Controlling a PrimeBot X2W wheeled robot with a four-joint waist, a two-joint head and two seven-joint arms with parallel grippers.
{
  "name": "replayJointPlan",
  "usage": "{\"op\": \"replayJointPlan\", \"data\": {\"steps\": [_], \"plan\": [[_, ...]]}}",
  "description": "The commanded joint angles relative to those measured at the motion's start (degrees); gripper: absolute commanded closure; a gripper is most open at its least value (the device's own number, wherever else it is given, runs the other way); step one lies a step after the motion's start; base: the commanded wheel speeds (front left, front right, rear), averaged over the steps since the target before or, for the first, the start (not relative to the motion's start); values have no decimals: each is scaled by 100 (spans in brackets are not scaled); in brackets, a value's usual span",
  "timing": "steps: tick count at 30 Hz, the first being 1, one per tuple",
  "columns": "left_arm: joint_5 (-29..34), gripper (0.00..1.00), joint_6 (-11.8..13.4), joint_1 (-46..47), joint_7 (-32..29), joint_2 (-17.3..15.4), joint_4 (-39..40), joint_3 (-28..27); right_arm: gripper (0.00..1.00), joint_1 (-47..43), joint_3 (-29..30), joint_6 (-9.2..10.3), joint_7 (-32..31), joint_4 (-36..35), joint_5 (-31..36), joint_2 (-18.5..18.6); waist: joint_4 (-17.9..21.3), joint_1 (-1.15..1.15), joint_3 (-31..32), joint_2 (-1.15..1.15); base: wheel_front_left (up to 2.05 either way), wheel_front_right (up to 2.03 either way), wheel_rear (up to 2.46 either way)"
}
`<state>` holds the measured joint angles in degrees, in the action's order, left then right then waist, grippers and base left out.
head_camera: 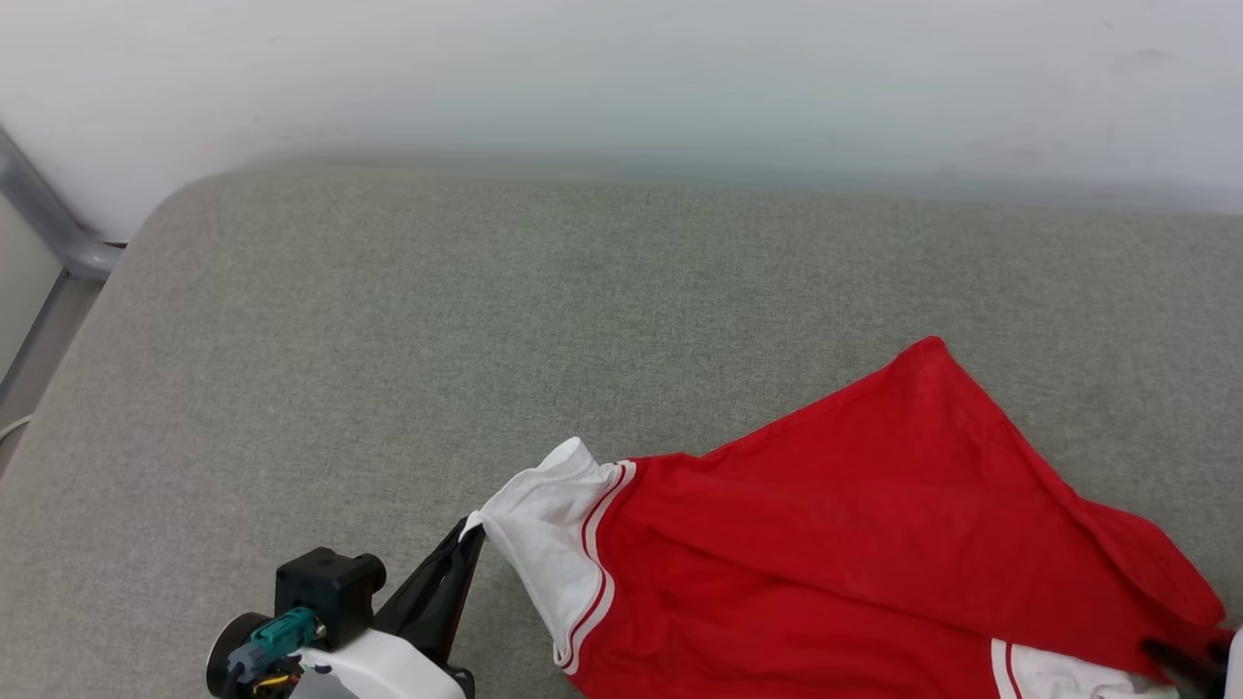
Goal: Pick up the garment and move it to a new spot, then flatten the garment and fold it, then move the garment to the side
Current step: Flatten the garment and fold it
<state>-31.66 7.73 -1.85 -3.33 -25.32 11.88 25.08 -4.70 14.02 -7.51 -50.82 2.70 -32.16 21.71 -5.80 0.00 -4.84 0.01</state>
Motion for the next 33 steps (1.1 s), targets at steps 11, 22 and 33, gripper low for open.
{"op": "replayJointPlan", "data": {"steps": [11, 22, 33], "plan": [[128, 100, -78, 312, 59, 42, 215, 138, 0, 1592, -712, 5, -862, -1033, -201, 608, -445, 0, -558, -1, 0, 0, 0], [248, 100, -273, 861, 181, 319, 160, 397, 0, 3380, -1337, 5, -1492, -4, 349, 933, -1297, 0, -1536, -1, 0, 0, 0], [270, 100, -397, 1080, 322, 475, -17, 551, 0, 3664, -1474, 5, -1431, 942, 652, 1078, -1653, 0, -1883, -1, 0, 0, 0]]}}
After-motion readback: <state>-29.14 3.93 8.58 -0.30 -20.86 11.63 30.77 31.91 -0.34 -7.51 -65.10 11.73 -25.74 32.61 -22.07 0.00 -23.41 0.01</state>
